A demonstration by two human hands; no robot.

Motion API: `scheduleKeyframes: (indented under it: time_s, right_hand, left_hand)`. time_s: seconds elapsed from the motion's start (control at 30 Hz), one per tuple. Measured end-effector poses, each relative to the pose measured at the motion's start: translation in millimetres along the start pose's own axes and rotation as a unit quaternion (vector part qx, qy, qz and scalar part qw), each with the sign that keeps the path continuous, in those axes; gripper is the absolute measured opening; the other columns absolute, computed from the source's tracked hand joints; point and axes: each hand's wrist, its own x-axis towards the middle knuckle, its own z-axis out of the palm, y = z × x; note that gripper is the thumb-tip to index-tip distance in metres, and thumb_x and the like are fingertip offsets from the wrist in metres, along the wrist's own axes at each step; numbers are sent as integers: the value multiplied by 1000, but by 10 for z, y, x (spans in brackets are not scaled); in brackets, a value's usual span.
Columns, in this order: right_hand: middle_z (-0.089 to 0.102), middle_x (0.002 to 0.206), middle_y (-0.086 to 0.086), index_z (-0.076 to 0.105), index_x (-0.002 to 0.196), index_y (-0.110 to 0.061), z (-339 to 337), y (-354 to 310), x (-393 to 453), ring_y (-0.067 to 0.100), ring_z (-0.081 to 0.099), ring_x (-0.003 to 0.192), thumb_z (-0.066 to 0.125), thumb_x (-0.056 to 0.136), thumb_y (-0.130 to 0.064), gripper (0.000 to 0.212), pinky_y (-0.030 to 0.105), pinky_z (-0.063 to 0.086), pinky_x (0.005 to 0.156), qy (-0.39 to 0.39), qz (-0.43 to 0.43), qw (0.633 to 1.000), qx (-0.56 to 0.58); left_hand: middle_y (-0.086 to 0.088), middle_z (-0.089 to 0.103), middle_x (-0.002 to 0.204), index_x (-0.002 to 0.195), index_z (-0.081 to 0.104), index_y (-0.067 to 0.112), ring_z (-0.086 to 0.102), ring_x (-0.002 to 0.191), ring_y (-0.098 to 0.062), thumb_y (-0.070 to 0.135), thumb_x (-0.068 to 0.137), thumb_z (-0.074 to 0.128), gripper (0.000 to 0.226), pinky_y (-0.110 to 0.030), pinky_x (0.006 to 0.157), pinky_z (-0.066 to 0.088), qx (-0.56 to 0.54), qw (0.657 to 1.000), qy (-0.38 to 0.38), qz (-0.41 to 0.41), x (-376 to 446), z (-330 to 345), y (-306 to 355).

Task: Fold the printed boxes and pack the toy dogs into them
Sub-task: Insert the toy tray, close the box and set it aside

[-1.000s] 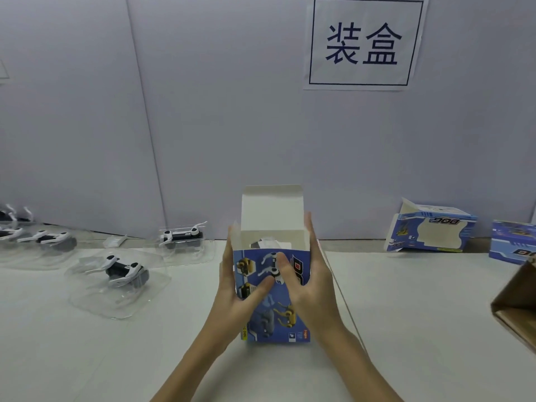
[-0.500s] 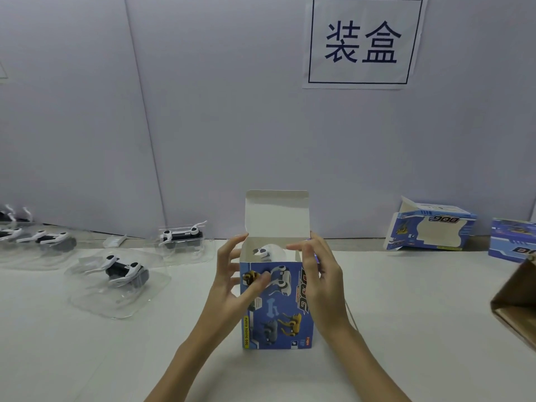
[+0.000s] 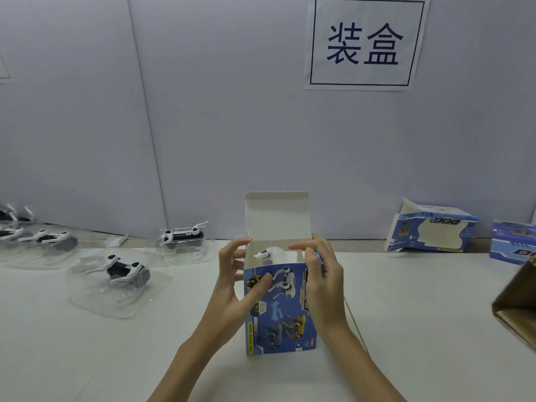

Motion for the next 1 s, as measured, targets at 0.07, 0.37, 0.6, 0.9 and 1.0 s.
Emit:
scheduleKeyframes:
  time_s: [0.07,0.37,0.6,0.9,1.0]
  right_hand:
    - [52,146,0,74,104,-19,4,-5,-12,13,47,138,43,103,-37,36,18,49,96,35,-59,993,-95]
    - [60,144,-9,77,107,-27,143,-94,-101,12,47,142,44,105,-35,34,59,19,122,-22,-326,880,-344]
    - [51,154,-16,69,118,-25,272,-192,-251,8,41,146,45,104,-39,31,59,19,120,-102,-297,901,-300]
    - [57,145,6,77,92,-12,40,-258,-31,24,46,141,48,104,-18,32,49,35,114,8,-302,919,-255]
    - [61,137,-1,70,106,-16,-72,-217,55,18,54,132,51,104,-20,20,43,46,108,67,-208,956,-197]
  left_hand:
    - [17,54,132,148,25,47,62,123,-26,70,84,69,81,-54,88,61,13,1000,11,19,-30,31,-3]
    - [8,57,134,152,26,45,62,119,-28,38,92,70,74,-26,95,52,62,995,33,78,-49,95,-65]
    - [15,46,149,151,26,49,62,117,-30,34,89,69,76,-28,95,53,60,993,27,100,-61,82,-78]
    - [4,57,123,124,49,36,69,105,-22,51,89,72,45,-31,89,55,56,996,7,66,-36,56,9]
    - [23,41,142,114,51,48,47,141,-12,59,86,69,36,-37,97,58,59,997,15,49,-10,17,30]
